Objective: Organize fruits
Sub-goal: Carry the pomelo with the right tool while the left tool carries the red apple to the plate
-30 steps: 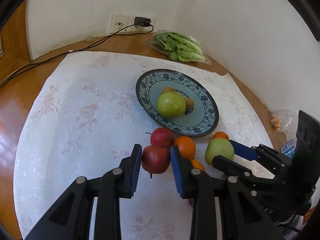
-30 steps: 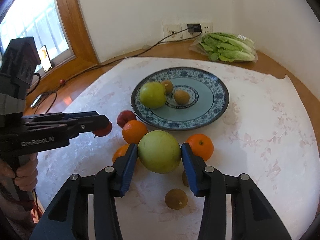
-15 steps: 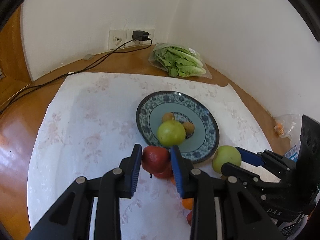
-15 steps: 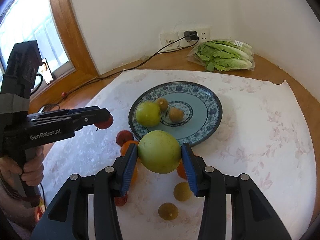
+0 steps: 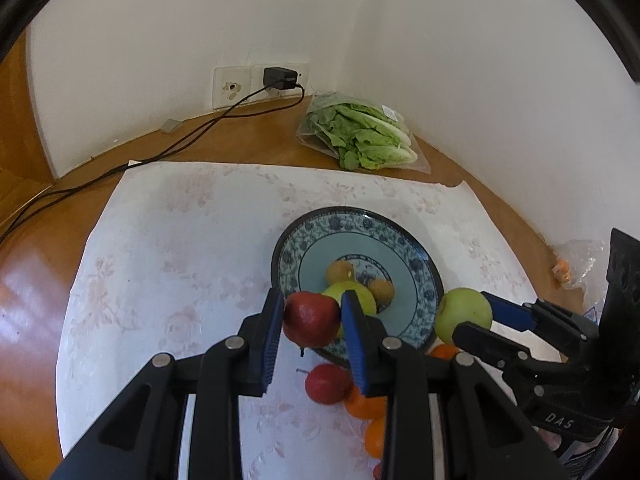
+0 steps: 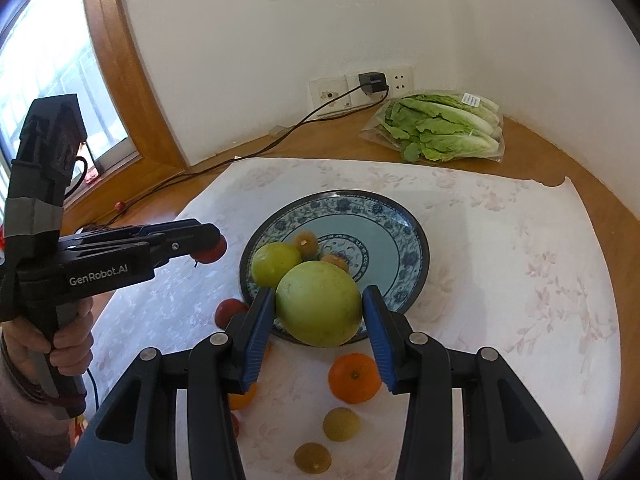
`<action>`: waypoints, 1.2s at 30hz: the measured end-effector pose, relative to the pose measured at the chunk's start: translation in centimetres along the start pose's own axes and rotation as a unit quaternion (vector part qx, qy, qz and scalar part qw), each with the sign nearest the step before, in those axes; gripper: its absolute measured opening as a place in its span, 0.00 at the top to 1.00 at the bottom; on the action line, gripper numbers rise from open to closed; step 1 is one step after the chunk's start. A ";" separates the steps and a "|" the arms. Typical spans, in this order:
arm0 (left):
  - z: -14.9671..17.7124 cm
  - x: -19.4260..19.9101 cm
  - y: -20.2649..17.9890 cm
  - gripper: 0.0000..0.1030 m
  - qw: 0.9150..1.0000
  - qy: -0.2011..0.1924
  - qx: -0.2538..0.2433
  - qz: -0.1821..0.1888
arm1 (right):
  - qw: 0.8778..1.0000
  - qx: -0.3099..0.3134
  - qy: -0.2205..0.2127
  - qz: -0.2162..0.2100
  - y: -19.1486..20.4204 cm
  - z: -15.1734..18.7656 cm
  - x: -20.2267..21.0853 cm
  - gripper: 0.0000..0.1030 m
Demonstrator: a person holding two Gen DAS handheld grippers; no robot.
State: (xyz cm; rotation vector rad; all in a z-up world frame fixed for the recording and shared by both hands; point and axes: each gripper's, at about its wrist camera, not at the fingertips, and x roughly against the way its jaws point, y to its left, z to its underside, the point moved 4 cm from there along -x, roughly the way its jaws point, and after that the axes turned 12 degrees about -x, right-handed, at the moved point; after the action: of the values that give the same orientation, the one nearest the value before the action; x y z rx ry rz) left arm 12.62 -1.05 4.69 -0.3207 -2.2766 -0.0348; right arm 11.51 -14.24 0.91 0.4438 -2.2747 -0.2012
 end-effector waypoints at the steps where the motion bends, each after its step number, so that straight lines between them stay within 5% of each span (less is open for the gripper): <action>1: -0.1 -0.1 0.0 0.70 1.000 -0.001 0.000 0.002 | 1.000 -0.001 0.001 0.001 -0.2 -0.1 -0.2 0.56; 17: -3.3 -4.4 0.0 0.70 1.000 -0.009 0.008 -0.001 | 0.999 -0.037 0.008 0.025 -2.9 -2.3 -4.3 0.55; 36: -2.6 -7.5 0.2 0.70 1.000 0.007 0.024 0.011 | 0.998 -0.025 0.016 0.050 -3.3 -1.9 -6.6 0.55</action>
State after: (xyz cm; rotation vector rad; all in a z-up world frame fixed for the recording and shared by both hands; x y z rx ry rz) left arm 19.32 -2.81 0.89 -0.3194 -2.2569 0.0293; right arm 17.86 -14.78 -3.31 0.3038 -2.2494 -0.1995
